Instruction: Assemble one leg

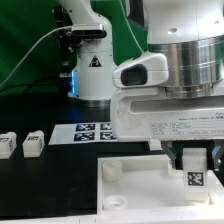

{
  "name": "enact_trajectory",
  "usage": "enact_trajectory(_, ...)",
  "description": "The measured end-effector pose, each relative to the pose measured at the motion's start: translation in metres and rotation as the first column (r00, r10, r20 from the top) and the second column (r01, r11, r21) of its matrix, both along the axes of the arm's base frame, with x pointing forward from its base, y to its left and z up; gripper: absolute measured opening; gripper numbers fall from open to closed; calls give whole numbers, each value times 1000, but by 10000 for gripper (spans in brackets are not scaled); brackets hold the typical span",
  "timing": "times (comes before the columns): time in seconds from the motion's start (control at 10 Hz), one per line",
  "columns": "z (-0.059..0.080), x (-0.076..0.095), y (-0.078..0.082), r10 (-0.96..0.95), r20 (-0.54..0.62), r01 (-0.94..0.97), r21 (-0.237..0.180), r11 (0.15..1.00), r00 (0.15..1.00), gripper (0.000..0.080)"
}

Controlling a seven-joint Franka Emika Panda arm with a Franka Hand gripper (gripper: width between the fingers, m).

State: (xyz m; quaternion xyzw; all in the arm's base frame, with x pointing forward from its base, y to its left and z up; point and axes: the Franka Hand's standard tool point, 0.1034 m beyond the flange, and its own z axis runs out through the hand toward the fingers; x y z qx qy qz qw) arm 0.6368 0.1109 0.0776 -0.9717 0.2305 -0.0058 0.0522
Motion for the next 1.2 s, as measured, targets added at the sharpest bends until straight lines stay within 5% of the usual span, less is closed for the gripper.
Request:
enact_trajectory(0.2, -1, 1, -1, -337, -43, 336, -12, 942, 941, 291)
enact_trajectory(0.4, -2, 0, -5, -691, -103, 694, -14, 720, 716, 291)
enact_trajectory(0.7, -2, -3, -7, -896, -186, 910, -24, 414, 403, 293)
enact_trajectory(0.9, -2, -3, -6, -887, -185, 901, -22, 433, 422, 293)
enact_trajectory(1.1, -3, -1, 2, -781, -130, 789, 10, 614, 610, 363)
enact_trajectory(1.2, -1, 1, 7, -634, -91, 638, 38, 769, 768, 560)
